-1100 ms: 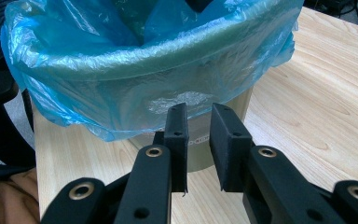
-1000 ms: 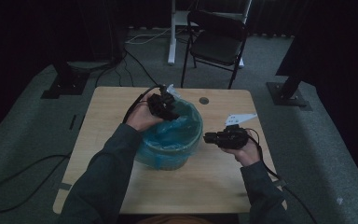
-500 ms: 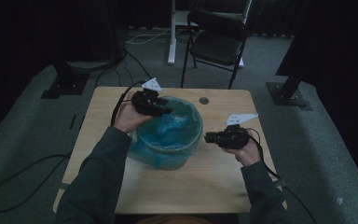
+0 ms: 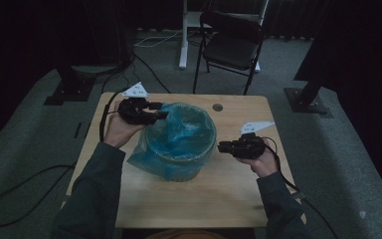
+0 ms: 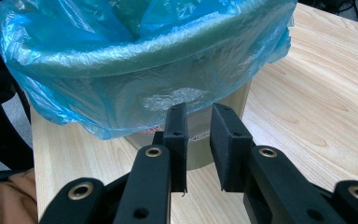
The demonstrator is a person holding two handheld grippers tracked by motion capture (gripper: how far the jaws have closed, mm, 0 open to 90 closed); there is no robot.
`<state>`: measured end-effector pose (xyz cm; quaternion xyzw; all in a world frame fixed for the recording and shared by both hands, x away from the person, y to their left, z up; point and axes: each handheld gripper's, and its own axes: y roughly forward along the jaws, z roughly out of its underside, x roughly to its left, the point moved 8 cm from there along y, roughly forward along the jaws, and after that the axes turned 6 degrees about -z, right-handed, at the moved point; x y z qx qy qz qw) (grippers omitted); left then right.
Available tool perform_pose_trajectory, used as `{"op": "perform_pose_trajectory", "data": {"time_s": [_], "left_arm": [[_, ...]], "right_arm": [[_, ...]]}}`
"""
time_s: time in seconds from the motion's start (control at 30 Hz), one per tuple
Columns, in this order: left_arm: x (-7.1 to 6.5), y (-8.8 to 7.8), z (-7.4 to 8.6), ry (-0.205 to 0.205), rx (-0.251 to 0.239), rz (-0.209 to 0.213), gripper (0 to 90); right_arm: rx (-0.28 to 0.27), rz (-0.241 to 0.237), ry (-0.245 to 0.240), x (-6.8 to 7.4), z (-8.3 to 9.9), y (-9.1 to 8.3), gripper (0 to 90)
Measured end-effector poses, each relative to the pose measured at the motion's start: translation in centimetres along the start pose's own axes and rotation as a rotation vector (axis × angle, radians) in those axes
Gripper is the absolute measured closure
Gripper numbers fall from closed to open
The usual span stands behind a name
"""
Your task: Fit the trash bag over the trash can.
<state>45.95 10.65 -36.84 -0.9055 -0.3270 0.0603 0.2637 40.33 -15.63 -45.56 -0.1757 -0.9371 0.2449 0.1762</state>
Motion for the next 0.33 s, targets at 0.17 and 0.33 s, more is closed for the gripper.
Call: {"op": "perform_pose_trajectory", "data": {"time_s": [0.17,0.33], "left_arm": [[0.5,-1.1,0.2,-0.016,-0.040,-0.023,53.0],[1.3,-1.7,1.0,-0.046,-0.049,-0.044,52.9]], "right_arm": [[-0.004,0.003,0.000,-0.1,0.0,-0.2,76.5],[-0.007,0.007,0.004,-0.2,0.0,-0.3,76.3]]}}
